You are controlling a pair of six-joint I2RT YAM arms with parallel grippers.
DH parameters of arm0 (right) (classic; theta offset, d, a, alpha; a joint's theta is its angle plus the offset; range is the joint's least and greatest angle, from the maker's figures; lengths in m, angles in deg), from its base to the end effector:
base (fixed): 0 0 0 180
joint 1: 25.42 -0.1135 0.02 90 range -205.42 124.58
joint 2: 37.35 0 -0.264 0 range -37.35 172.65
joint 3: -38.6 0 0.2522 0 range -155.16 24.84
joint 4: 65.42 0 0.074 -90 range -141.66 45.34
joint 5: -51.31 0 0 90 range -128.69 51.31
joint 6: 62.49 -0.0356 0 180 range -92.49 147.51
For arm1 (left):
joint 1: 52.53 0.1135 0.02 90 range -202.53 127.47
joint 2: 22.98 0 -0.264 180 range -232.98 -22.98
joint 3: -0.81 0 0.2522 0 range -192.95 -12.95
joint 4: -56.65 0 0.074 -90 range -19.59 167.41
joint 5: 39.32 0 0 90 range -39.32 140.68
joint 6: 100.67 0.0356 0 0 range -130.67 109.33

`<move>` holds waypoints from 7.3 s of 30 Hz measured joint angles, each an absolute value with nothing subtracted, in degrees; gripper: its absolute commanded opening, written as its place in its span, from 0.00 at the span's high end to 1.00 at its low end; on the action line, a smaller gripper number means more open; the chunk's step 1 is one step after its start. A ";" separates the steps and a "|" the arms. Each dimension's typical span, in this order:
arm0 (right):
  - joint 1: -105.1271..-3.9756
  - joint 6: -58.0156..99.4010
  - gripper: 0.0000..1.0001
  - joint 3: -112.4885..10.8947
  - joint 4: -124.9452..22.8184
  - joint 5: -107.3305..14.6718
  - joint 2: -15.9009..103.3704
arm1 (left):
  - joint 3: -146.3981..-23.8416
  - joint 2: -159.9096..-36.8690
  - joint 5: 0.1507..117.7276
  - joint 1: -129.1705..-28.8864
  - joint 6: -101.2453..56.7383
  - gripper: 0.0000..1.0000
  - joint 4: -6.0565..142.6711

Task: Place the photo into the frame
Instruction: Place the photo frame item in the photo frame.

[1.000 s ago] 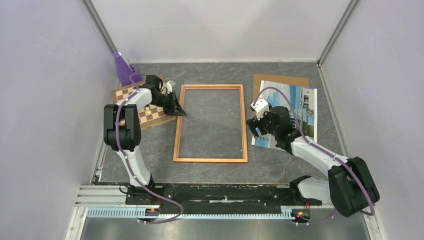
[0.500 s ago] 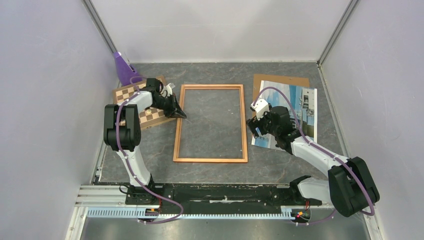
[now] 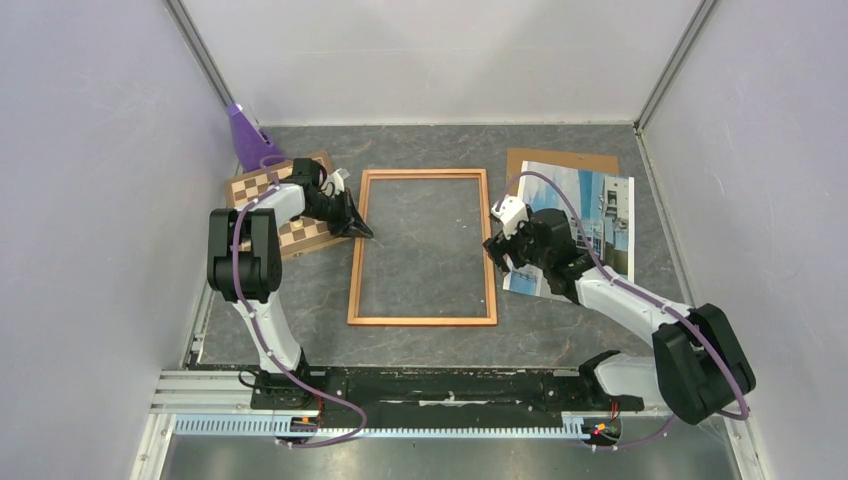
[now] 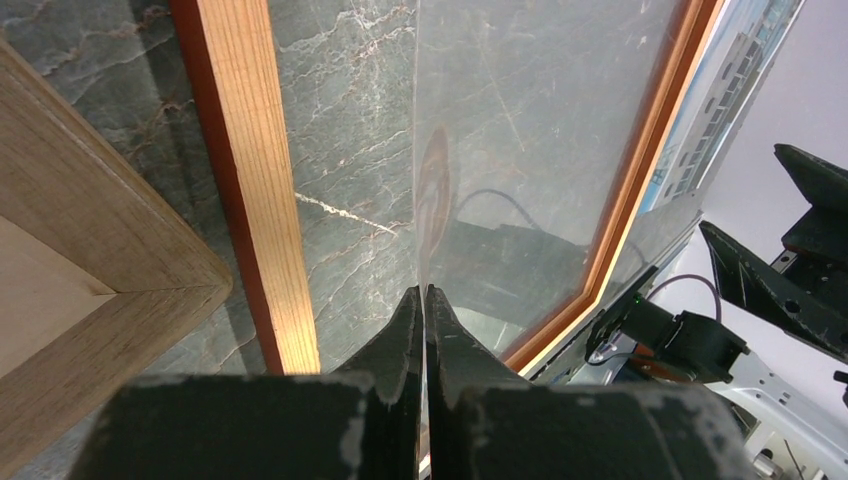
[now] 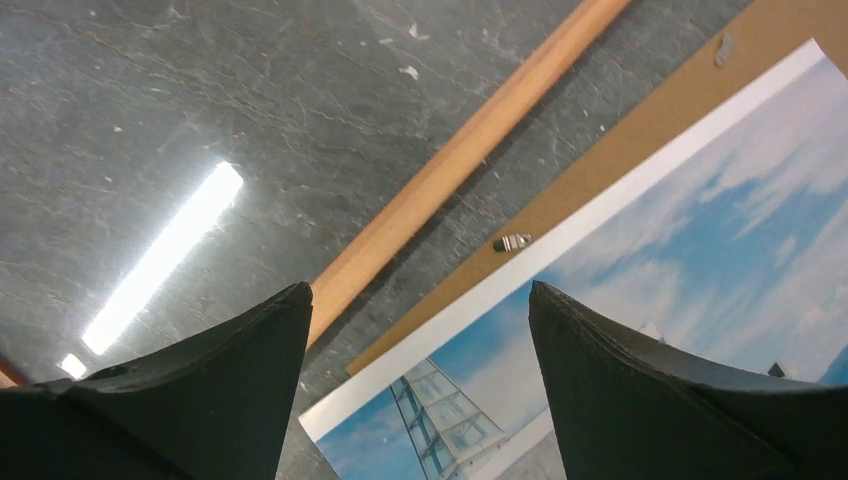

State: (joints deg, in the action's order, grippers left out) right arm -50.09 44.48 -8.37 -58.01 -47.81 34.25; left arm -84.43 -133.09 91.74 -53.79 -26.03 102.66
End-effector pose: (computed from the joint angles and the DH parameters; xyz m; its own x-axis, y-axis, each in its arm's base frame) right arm 0.2325 0.1130 0.2010 -0.3052 -0.4573 -0.8353 -0.6517 0.7399 -0.1670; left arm 0.3720 -0.0316 0.1601 -0.9722 -0.1784 -0.1515 -0.0268 0.7279 -0.6852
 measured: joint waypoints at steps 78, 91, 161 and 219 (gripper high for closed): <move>-68.71 46.56 0.18 -40.64 -59.65 -45.23 72.61 | -82.84 -133.09 91.76 -54.27 -32.91 0.98 101.74; -68.71 46.56 0.18 -40.64 -59.52 -44.80 72.61 | -81.96 -133.09 91.69 -54.18 -34.51 0.98 101.11; -69.08 46.56 0.19 -40.15 -59.32 -42.70 75.03 | -83.34 -130.81 83.74 -54.29 -31.16 0.37 108.06; -45.54 45.29 0.02 -22.65 -47.30 -40.75 35.58 | -77.02 -112.37 60.13 -71.62 -6.86 0.19 105.37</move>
